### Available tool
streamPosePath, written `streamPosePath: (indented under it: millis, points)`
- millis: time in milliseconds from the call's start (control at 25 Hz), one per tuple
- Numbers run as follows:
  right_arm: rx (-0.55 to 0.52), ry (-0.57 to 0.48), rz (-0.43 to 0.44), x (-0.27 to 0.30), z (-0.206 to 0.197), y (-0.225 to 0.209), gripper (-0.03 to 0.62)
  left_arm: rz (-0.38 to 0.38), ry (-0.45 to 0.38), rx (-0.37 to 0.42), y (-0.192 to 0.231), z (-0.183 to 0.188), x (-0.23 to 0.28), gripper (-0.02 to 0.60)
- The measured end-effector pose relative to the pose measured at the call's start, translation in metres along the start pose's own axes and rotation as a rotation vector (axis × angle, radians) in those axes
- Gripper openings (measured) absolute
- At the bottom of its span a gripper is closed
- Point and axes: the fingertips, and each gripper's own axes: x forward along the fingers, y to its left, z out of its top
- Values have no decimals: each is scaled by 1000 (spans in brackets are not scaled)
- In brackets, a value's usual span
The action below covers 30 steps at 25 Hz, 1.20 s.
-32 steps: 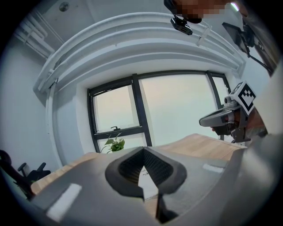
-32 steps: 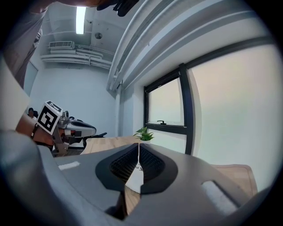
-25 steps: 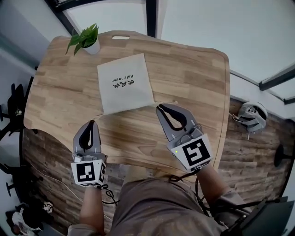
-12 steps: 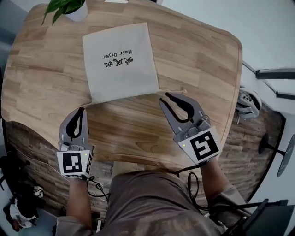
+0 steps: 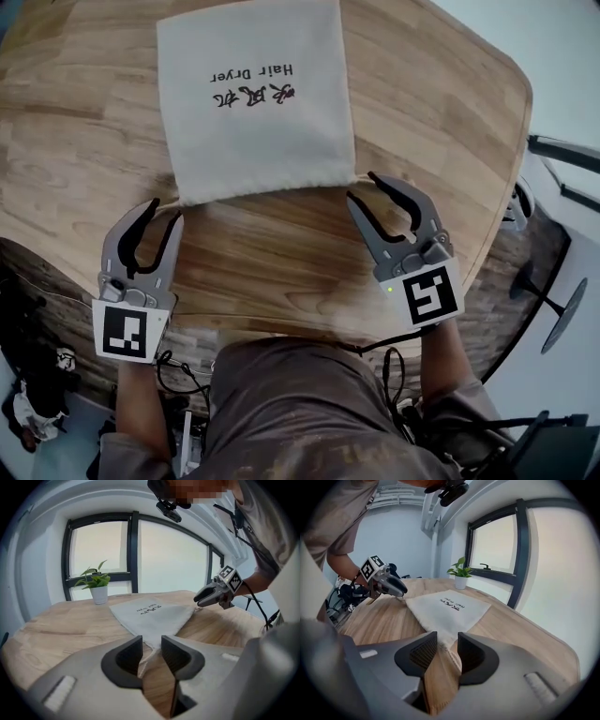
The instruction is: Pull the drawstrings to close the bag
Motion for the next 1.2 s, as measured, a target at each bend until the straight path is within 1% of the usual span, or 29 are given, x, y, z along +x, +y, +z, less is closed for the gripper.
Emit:
streamPosePath:
  millis: [160, 400, 560, 680, 800, 880, 920, 960, 1000, 1080, 1200]
  points:
    - [-25, 43, 18, 5, -13, -1, 167, -68, 30, 19, -5, -9, 8, 129]
    - [-62, 121, 35, 10, -29, -3, 166, -119, 85, 42, -2, -17, 13, 129]
    - [-100, 192, 69, 11, -42, 2, 164, -171, 155, 115, -2, -28, 17, 127]
    - [-112, 194, 86, 13, -43, 5, 153, -182, 192, 159, 2, -35, 17, 127]
    - [-112, 201, 105, 13, -44, 5, 149, -208, 203, 164, 2, -37, 18, 109]
    - [-111, 209, 131, 13, -45, 8, 133, -217, 208, 186, 2, -36, 19, 98]
    - [-110, 213, 149, 13, -45, 11, 114, -218, 212, 202, 2, -36, 20, 78]
    - [-110, 218, 167, 13, -45, 14, 82, -218, 215, 217, 2, -36, 20, 45]
    - [-112, 225, 180, 13, -45, 17, 50, -217, 218, 230, 2, -36, 20, 25]
    - [-130, 245, 176, 14, -46, 18, 49, -221, 224, 247, 1, -37, 21, 22]
    - [-147, 256, 136, 15, -46, 15, 60, -229, 234, 273, 0, -39, 21, 22]
